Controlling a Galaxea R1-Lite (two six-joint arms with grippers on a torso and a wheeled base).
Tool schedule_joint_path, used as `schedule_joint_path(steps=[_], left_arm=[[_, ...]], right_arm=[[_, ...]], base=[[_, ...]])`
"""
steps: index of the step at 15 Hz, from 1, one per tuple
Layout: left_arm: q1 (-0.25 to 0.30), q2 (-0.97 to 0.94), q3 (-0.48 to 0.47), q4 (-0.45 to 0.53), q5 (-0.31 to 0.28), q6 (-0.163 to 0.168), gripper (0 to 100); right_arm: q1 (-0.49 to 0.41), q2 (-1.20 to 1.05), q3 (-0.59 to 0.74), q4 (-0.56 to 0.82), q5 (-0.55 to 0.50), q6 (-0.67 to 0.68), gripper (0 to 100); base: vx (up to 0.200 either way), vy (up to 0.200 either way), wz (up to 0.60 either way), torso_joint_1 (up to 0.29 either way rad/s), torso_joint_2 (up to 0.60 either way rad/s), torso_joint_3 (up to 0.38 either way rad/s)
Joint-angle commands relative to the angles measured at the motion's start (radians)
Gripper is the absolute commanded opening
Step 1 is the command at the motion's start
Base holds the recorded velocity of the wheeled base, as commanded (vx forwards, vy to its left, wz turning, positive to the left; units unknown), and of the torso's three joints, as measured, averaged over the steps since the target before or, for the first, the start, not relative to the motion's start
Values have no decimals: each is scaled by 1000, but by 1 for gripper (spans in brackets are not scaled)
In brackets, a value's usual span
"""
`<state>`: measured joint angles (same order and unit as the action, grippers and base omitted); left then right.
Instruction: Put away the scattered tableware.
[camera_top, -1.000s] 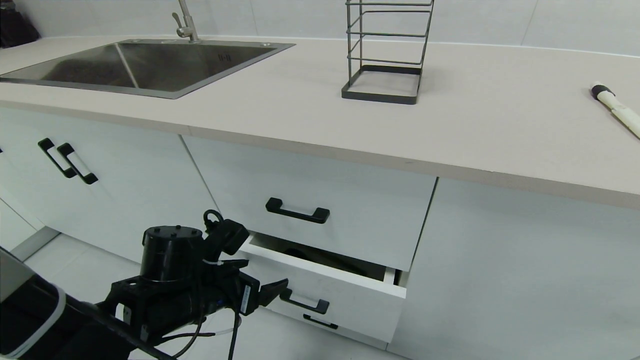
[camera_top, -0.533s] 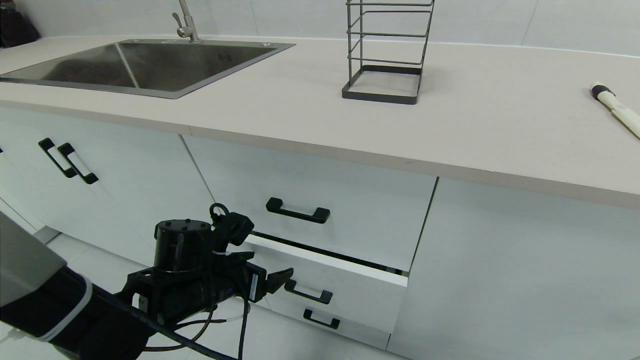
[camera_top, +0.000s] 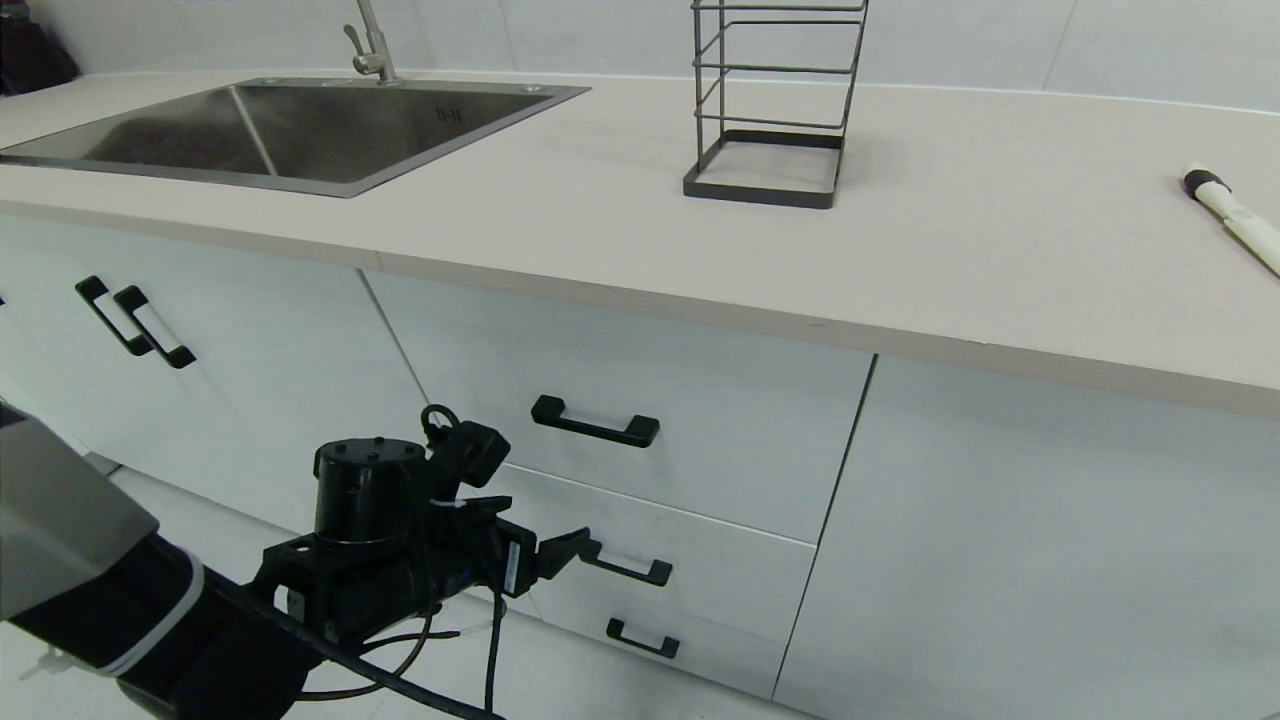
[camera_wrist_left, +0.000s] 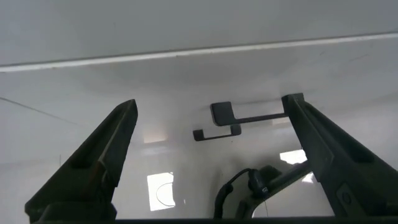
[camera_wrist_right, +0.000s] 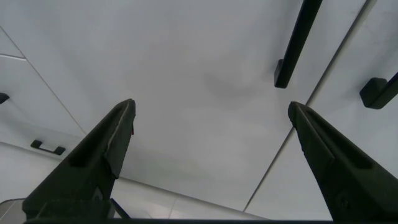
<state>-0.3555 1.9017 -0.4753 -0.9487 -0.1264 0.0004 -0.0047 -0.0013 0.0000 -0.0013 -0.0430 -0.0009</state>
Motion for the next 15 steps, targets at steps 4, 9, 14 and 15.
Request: schedule_joint_path(steps=[4,9,14,15], left_arm=[[-2,-179,204,-24,-2,0,100],[9,-673,429,-13,1,-23,100],[142,-1307,472,274,-4,46,100],[156,-1472,457,413,-4,53,100]], right_arm=[[0,1,0,0,6,-2,100],[0,1,0,1,14,-5,100],[0,1,0,1,23,-7,100],[0,1,0,0,23,-7,100]], base=[[0,0,0,0,0,0],[0,0,0,0,0,0],[0,0,-480,2,2,5],[0,0,-600,-2,2,2]])
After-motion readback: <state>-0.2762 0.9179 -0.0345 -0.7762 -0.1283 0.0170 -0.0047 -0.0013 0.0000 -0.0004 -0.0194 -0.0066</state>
